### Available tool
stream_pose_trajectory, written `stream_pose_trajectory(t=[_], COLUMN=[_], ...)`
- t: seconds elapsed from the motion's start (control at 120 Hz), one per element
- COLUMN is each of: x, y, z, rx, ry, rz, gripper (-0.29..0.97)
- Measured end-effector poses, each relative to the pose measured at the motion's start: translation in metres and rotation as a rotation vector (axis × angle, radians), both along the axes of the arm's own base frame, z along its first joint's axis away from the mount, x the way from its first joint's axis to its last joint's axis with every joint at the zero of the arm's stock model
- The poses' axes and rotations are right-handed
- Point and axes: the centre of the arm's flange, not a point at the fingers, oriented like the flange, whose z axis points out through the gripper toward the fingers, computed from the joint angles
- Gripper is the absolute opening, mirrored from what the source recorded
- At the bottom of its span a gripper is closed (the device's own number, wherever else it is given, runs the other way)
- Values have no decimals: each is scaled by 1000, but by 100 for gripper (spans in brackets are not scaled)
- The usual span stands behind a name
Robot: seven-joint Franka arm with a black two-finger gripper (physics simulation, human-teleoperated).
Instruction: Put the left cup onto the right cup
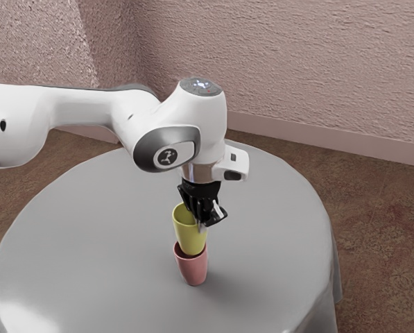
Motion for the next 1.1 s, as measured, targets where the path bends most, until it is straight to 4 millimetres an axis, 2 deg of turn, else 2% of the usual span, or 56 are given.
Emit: stream_pose_trajectory(t=[0.708,0.842,1.1], x=[4,3,1], y=[1,3,3], z=[-16,-19,-18], rx=[-6,-4,1], ry=[19,26,32], rz=[23,34,46], gripper=[-10,2,36])
